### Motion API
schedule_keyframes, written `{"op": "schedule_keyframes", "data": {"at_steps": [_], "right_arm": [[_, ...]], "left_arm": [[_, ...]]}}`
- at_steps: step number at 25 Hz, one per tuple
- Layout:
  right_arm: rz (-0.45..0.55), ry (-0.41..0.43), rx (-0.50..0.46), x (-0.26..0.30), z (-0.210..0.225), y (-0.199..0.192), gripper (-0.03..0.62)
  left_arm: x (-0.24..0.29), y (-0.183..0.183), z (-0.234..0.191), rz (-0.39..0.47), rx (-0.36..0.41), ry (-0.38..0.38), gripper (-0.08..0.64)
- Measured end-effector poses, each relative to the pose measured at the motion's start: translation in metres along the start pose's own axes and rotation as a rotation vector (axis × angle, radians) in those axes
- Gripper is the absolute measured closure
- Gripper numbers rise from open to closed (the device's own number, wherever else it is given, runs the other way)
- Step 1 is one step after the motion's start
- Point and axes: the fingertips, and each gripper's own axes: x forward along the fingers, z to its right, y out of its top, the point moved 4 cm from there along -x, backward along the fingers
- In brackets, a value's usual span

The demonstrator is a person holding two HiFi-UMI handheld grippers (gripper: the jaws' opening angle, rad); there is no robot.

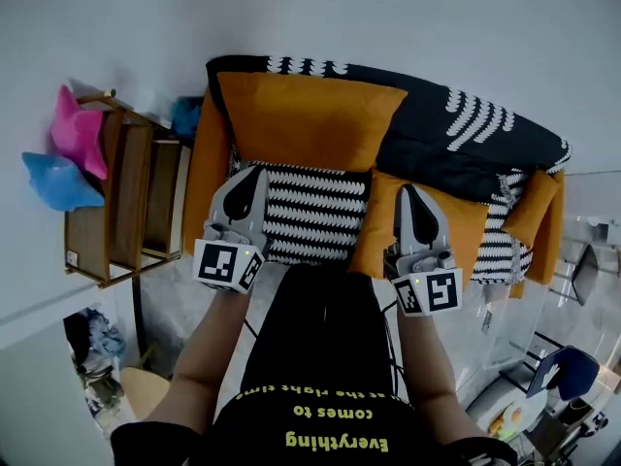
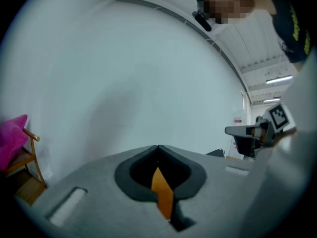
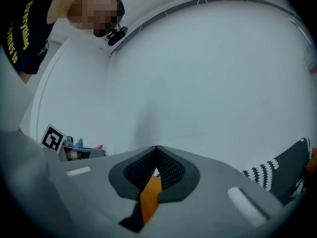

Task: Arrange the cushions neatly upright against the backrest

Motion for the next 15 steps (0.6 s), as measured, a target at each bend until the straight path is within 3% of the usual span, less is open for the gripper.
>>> {"op": "schedule_keyframes", "data": {"at_steps": [15], "right_arm": [[-0.006, -0.038, -0.016, -0.019, -0.001, 0.027, 0.581]], "left_arm": [[-0.013, 0.018, 0.010, -0.010, -0.008, 0.009, 0.560]]}}
